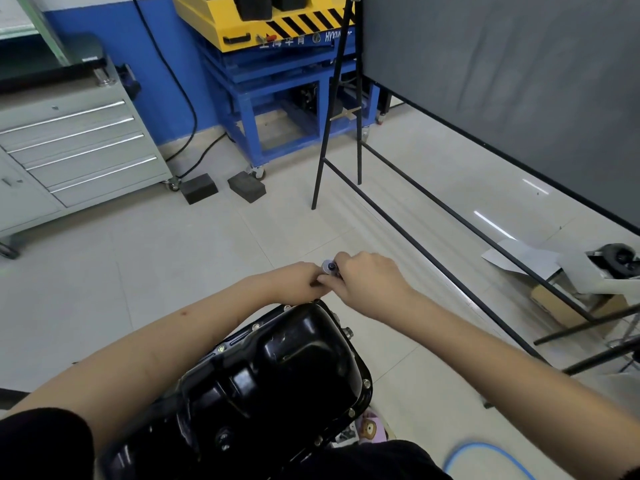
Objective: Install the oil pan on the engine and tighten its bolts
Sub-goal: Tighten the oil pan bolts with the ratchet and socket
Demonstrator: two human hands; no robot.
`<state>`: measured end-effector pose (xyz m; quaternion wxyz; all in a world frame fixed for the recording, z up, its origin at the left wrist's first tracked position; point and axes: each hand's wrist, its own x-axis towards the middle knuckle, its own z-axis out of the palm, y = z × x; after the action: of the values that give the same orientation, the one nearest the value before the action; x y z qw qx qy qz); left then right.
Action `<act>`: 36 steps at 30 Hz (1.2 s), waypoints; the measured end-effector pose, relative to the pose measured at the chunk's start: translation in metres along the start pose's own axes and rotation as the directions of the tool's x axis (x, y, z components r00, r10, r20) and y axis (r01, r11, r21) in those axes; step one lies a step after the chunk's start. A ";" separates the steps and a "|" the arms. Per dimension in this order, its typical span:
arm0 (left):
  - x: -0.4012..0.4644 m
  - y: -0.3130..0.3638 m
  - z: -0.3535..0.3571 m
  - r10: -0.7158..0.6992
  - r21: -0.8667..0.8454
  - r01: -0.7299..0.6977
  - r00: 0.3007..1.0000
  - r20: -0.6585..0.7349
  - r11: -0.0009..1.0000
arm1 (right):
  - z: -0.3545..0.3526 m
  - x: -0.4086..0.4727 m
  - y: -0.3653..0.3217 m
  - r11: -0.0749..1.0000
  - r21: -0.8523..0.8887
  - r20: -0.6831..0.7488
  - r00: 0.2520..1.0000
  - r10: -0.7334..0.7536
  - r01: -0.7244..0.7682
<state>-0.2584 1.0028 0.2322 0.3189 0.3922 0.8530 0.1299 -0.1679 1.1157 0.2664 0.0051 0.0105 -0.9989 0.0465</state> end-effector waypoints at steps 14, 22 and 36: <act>0.002 -0.003 -0.002 0.057 0.000 -0.058 0.997 0.053 0.998 | -0.016 0.009 0.010 0.934 -0.201 0.037 0.955 -0.293 0.294; 0.000 -0.002 0.000 -0.008 0.014 0.007 0.999 0.032 1.000 | 0.002 -0.006 -0.010 0.997 0.026 0.034 0.997 0.066 -0.067; 0.000 -0.010 0.001 0.030 -0.029 -0.029 0.998 0.048 0.999 | -0.016 0.013 0.009 0.933 -0.197 0.091 0.953 -0.288 0.300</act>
<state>-0.2638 0.9968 0.2272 0.3431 0.4032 0.8372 0.1372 -0.1810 1.1258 0.2819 -0.0171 0.1607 -0.9850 -0.0601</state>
